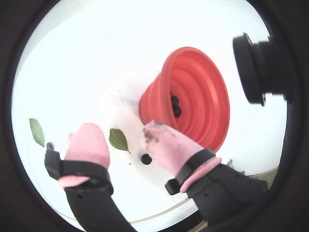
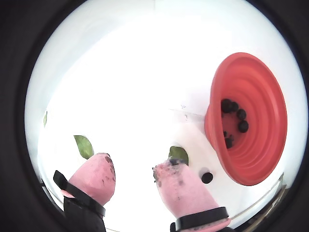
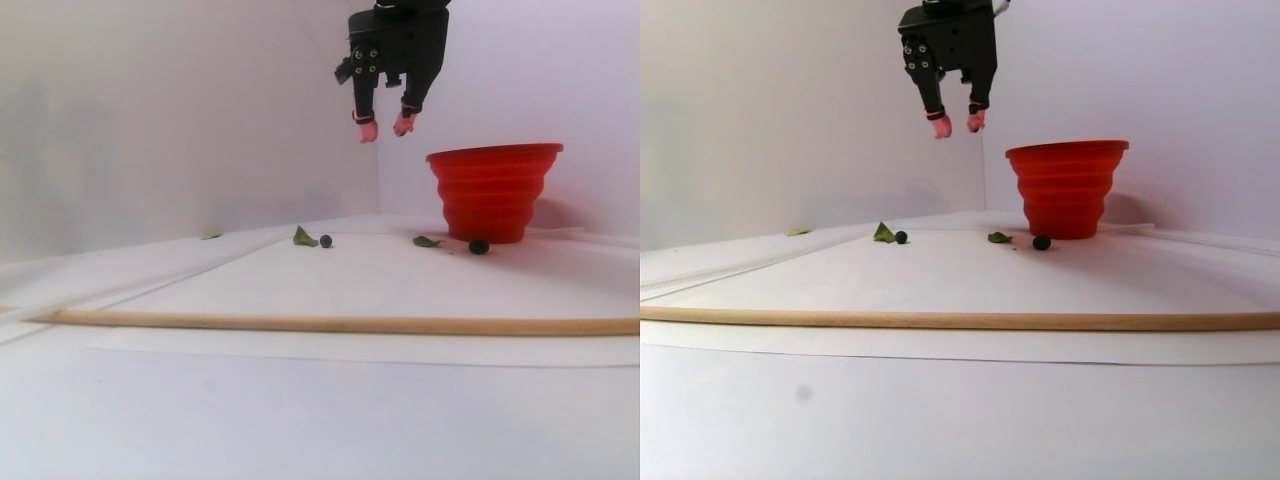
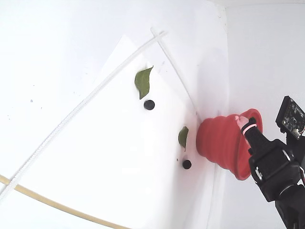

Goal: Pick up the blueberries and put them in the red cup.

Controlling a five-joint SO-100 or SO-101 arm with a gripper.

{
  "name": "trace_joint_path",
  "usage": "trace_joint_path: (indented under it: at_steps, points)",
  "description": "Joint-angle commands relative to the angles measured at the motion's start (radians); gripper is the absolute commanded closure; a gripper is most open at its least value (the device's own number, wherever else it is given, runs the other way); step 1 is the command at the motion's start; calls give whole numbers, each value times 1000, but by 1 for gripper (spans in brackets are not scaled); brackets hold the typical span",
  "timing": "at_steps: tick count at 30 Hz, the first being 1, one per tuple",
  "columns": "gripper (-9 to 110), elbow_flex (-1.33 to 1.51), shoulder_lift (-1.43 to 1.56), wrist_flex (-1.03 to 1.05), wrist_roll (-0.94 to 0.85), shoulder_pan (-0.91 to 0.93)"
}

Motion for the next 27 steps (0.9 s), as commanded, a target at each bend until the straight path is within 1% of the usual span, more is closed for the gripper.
trace_joint_path:
  at_steps: [1,13,27]
  points:
    - [86,-8,129,2,0,-25]
    - [86,48,110,2,8,-97]
    - [86,57,15,-12,0,-144]
